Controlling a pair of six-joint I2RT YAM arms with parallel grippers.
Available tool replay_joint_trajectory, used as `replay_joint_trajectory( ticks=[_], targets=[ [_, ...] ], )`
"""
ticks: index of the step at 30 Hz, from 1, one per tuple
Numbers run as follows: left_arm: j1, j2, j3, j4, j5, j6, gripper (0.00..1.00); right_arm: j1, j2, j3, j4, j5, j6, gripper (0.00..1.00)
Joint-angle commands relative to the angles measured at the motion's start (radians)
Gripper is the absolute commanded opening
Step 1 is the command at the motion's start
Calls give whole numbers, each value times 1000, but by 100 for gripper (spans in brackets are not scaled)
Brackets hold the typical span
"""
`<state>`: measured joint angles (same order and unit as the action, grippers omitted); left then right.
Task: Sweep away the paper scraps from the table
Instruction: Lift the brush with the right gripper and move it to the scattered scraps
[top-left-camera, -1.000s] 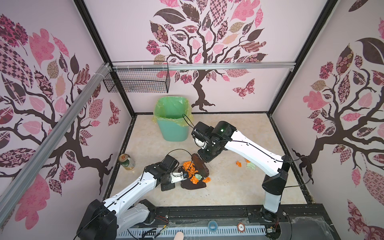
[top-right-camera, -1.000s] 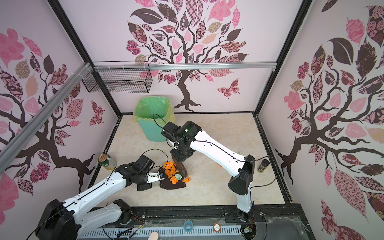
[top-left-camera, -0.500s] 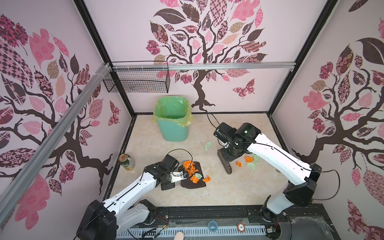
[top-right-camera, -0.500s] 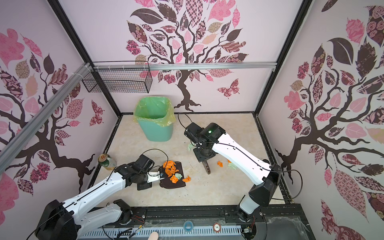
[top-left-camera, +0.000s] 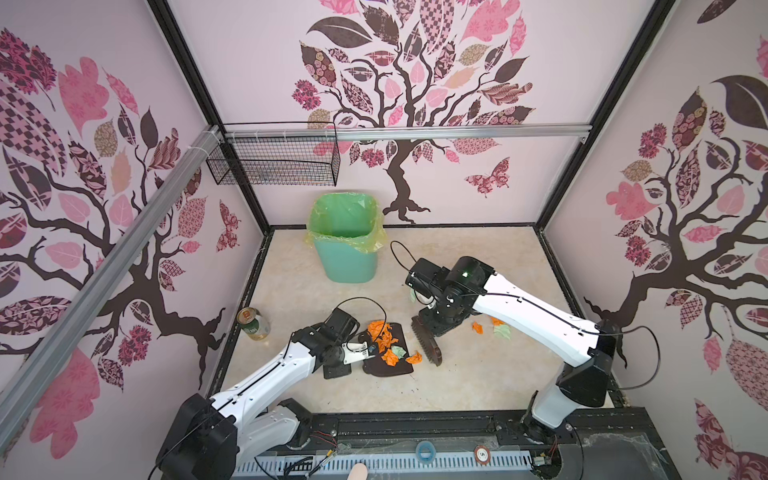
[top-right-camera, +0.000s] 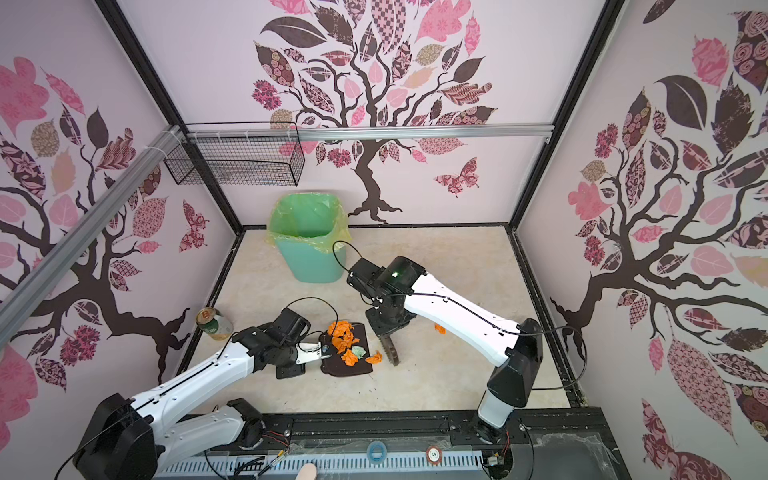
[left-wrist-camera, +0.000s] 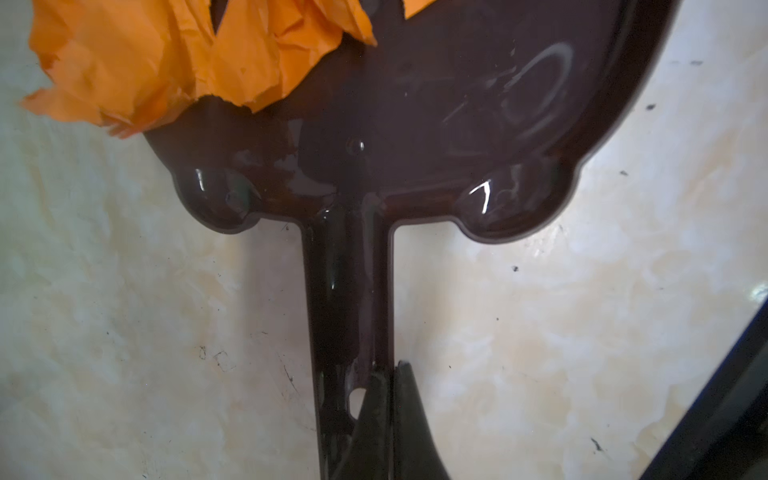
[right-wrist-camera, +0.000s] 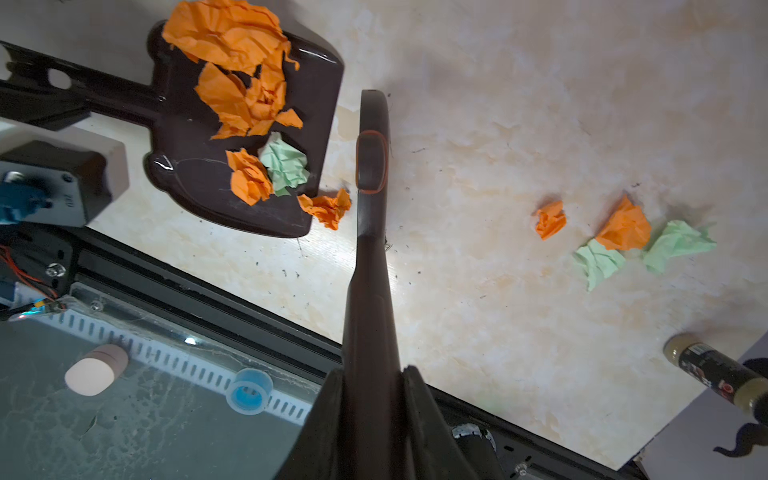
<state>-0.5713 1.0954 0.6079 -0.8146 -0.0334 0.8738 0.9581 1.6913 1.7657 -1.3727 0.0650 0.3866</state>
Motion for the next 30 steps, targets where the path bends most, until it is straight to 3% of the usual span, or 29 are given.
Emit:
replay_joint_trajectory(
  ticks=[1,11,17,20,25,28,30],
  targets=[
    [-1,-16,8,10,15,13,0,21,53,72,34,-45,11,0],
    [-1,-11,-3,15,24,13,0,25,73,244,-23,-48,16,0],
    [-1,-1,-4,24,29,10,0,5,40,304,-104,151,13,0],
    [-2,-5,-6,26,27,10,0,-78,9,293,-107,230,-10,0],
    [-2,-17,-9,23,32,11,0,-292,-55,175,-93,535,-61,0],
    [1,-24,-13,24,33,19,0,-440,-62,109,-71,645,-143,0],
    [2,-28,-14,27,35,24,0,-525,-62,54,-27,653,-203,0]
  ],
)
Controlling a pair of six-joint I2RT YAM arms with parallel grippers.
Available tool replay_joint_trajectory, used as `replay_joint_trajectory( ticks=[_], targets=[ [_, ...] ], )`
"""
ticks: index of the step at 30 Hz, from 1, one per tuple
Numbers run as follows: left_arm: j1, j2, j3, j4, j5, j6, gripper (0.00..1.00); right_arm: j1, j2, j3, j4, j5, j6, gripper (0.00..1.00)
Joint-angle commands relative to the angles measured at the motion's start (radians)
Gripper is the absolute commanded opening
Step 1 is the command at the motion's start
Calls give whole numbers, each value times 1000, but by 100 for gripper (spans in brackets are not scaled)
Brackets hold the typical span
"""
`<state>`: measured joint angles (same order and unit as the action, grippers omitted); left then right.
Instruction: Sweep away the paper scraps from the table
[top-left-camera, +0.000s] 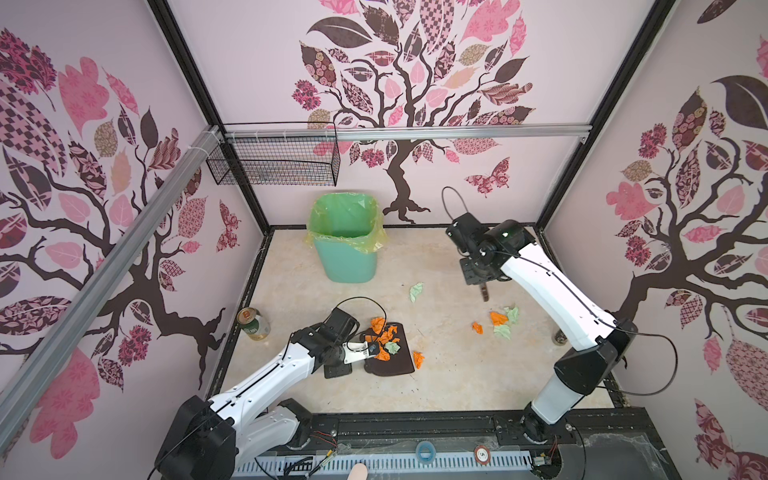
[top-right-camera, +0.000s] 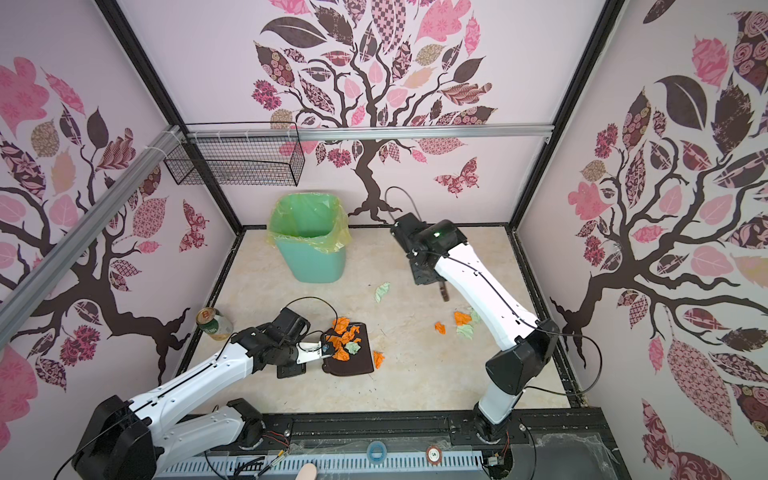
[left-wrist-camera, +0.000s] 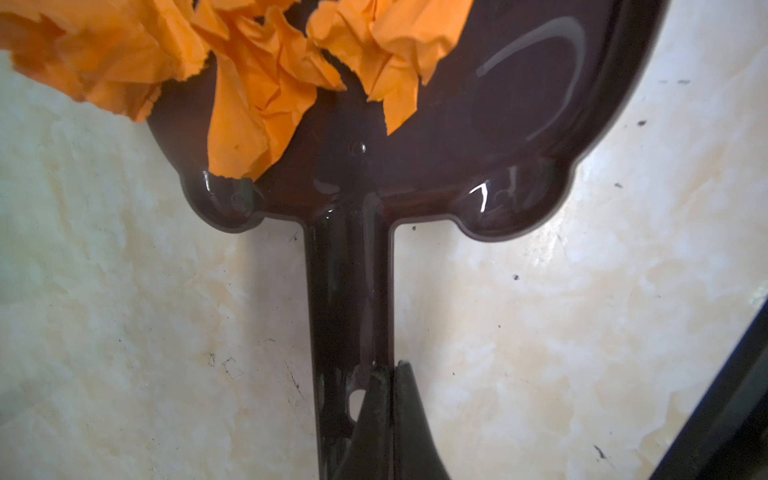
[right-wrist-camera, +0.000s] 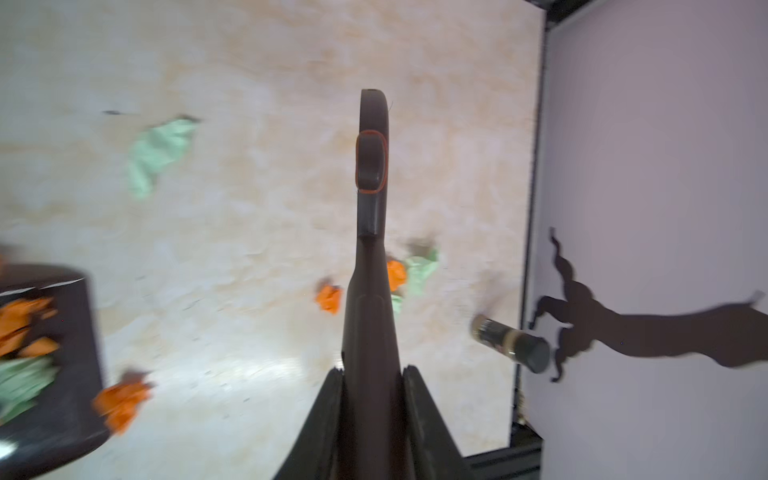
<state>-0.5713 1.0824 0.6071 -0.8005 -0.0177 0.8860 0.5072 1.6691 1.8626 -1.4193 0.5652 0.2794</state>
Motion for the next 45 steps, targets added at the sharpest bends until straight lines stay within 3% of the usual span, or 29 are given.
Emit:
replay_joint_trajectory(
  ticks=[1,6,11,18,25,36,42,45],
  targets=[
    [4,-16,-13,16,25,14,0,-116,-37,-83,44,152,-126,0],
    [18,-10,-20,27,48,22,0,-190,-1,-238,137,158,-227,0],
    [50,-18,-33,31,68,46,0,-188,42,-302,126,72,-209,0],
    [83,-14,-27,24,80,69,0,-77,-73,-460,195,19,-237,0],
    [83,-1,-14,20,79,61,0,-20,-40,-312,101,-214,-153,0],
    [83,-3,-13,10,83,62,0,172,60,-286,106,-388,3,0],
    [84,4,-10,18,89,64,0,245,89,-135,35,-379,38,0],
    [84,10,-6,18,94,63,0,260,98,-39,-35,-317,63,0]
  ],
)
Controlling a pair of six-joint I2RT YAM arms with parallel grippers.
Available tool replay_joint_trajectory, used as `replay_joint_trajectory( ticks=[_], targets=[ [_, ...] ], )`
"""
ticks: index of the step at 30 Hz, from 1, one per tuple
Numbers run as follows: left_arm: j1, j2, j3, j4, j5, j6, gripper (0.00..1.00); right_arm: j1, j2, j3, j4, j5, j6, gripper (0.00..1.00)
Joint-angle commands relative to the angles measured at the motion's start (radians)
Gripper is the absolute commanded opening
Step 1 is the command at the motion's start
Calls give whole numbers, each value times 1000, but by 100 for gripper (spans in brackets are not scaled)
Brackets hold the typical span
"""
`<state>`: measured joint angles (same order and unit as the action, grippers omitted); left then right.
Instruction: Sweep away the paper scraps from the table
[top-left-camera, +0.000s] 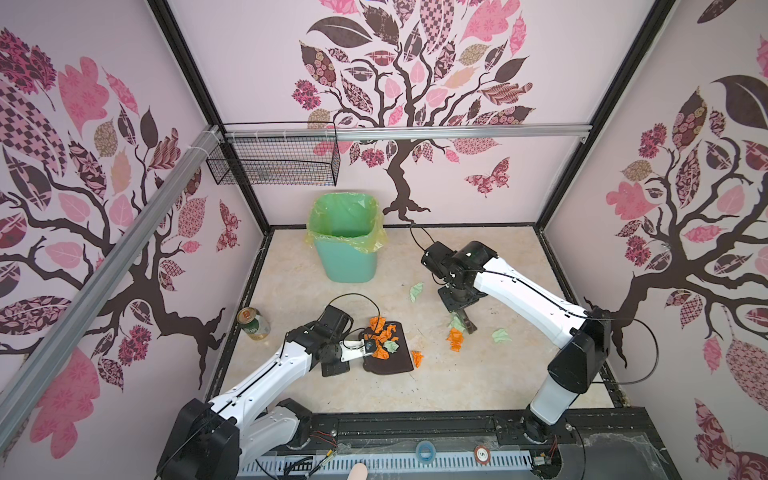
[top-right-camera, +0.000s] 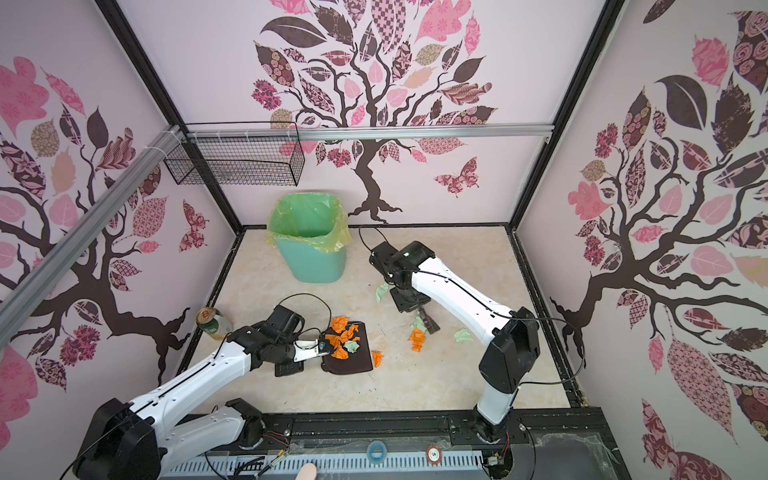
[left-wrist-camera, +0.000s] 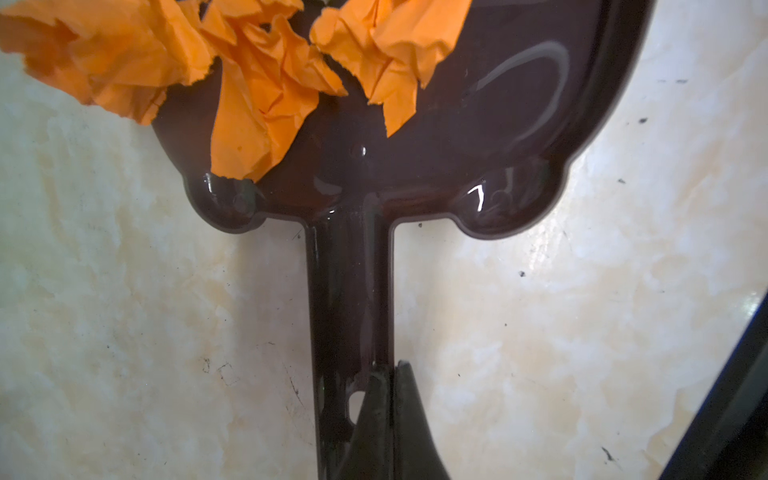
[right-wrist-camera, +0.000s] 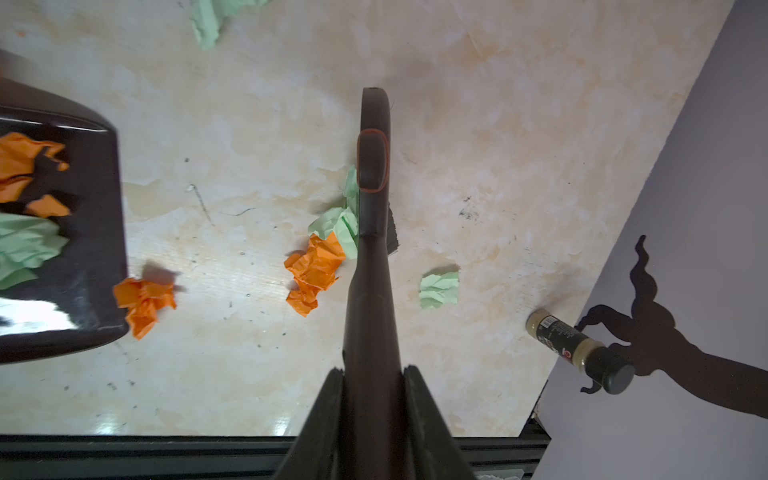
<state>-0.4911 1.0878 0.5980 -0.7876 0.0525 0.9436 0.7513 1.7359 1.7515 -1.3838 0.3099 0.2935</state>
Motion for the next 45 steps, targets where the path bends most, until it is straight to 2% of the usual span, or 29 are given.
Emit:
replay_joint_trajectory(
  ticks=[1,4,7,10,16,20,23,30,35,38,42,45],
  targets=[
    [4,6,3,5,27,6,0,17,28,94,-95,-15,53,0],
    [3,3,1,5,28,6,0,2,-30,85,-97,125,63,0],
    [4,-7,-6,3,26,4,0,-80,-93,6,-98,205,82,0],
    [3,-20,-16,2,25,7,0,-166,-147,-112,-95,253,128,0],
    [5,-25,-27,5,38,12,0,-199,-167,-148,-95,303,166,0],
    [5,-38,-37,9,43,20,0,-222,-173,-216,-94,265,197,0],
    [8,-47,-45,15,50,28,0,-221,-183,-328,-95,240,217,0],
    [19,-36,-53,32,70,43,0,-221,-320,-528,-94,201,247,0],
    [20,-26,-44,37,76,43,0,-187,-355,-534,-96,94,257,0],
    [21,-32,-43,38,78,42,0,-133,-310,-541,-95,3,278,0],
    [22,-40,-51,34,75,45,0,-16,-242,-511,-64,-63,329,0],
    [22,-56,-61,28,75,46,0,21,-210,-458,-10,-121,340,0]
  ],
)
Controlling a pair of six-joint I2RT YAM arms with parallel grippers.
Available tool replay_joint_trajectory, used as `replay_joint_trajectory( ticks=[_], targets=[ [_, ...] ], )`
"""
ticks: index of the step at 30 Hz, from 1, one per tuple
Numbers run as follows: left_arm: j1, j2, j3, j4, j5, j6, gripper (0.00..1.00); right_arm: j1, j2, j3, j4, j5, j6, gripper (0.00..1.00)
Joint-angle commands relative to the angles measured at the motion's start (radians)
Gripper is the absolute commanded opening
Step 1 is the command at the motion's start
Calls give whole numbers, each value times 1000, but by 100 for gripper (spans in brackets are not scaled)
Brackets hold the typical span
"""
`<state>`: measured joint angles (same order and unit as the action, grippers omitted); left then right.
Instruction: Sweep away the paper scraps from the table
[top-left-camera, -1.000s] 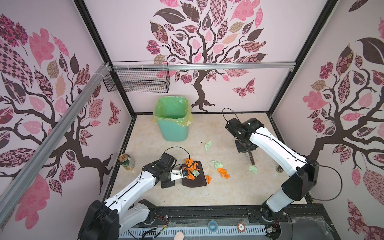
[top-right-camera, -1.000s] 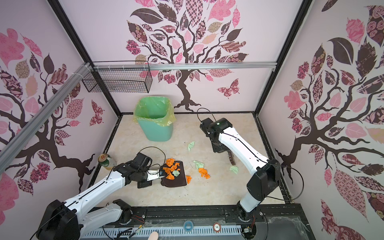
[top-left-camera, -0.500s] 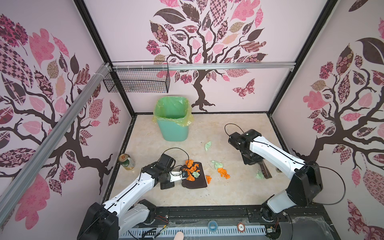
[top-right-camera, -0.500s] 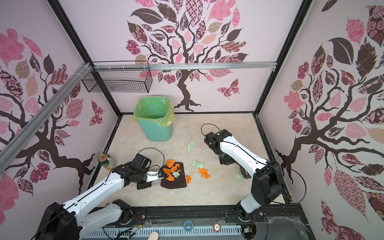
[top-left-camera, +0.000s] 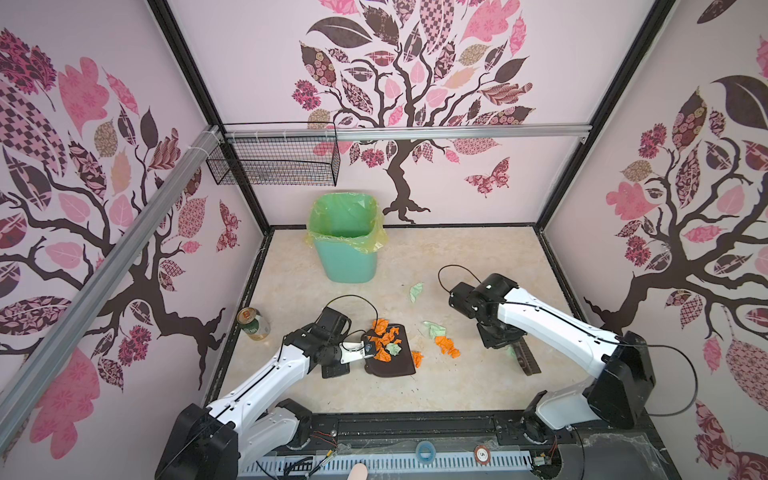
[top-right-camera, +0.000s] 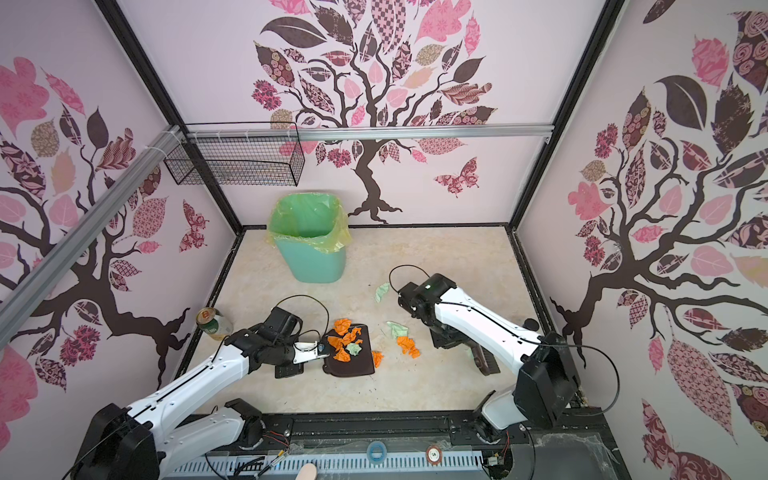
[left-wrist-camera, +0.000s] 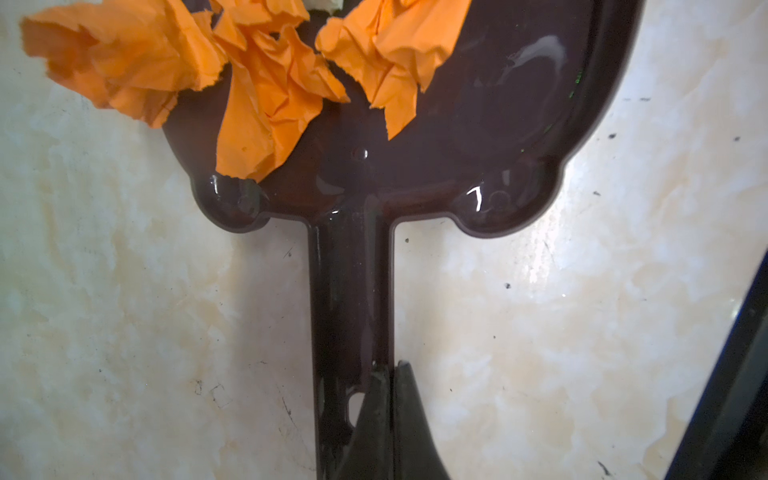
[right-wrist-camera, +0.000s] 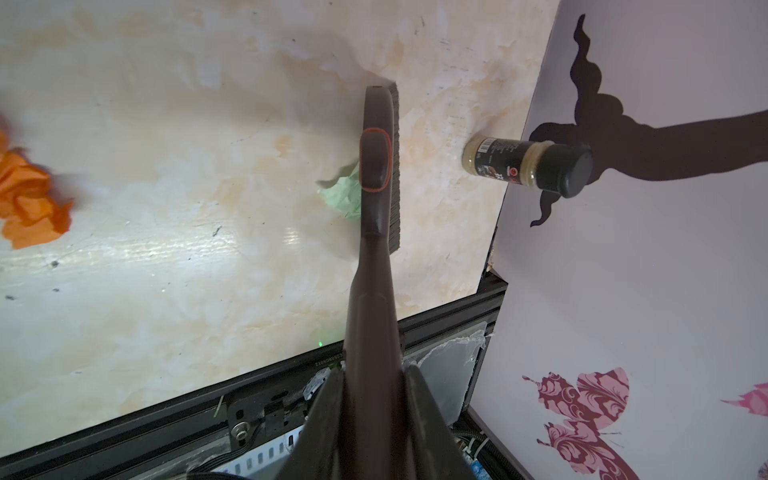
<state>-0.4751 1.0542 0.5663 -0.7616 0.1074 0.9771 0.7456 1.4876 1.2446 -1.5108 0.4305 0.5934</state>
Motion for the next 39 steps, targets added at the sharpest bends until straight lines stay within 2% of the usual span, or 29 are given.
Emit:
replay_joint_trajectory(
  ticks=[1,6,16,20,23,26,29,34,36,39],
  targets=[
    [7,-29,-31,1,21,11,0,32,49,73,135,-261,38,0],
    [7,-38,-34,-7,22,9,0,55,102,183,224,-358,24,0],
    [8,-13,-29,2,22,2,0,111,207,411,232,-390,-3,0],
    [7,-5,-22,1,24,0,0,111,240,529,147,-293,-22,0],
    [8,-3,-17,-4,20,1,0,99,299,648,29,-125,-68,0],
    [8,-8,-14,-14,10,2,0,56,322,696,32,-33,-127,0],
    [14,-19,-16,-23,7,2,0,10,389,757,50,75,-244,0],
    [15,-6,-28,-14,2,-11,0,-34,557,832,198,321,-644,0],
    [15,2,-26,-9,4,-18,0,-44,604,866,290,328,-781,0],
    [15,10,-26,0,0,-25,0,-35,643,899,421,265,-946,0]
  ],
)
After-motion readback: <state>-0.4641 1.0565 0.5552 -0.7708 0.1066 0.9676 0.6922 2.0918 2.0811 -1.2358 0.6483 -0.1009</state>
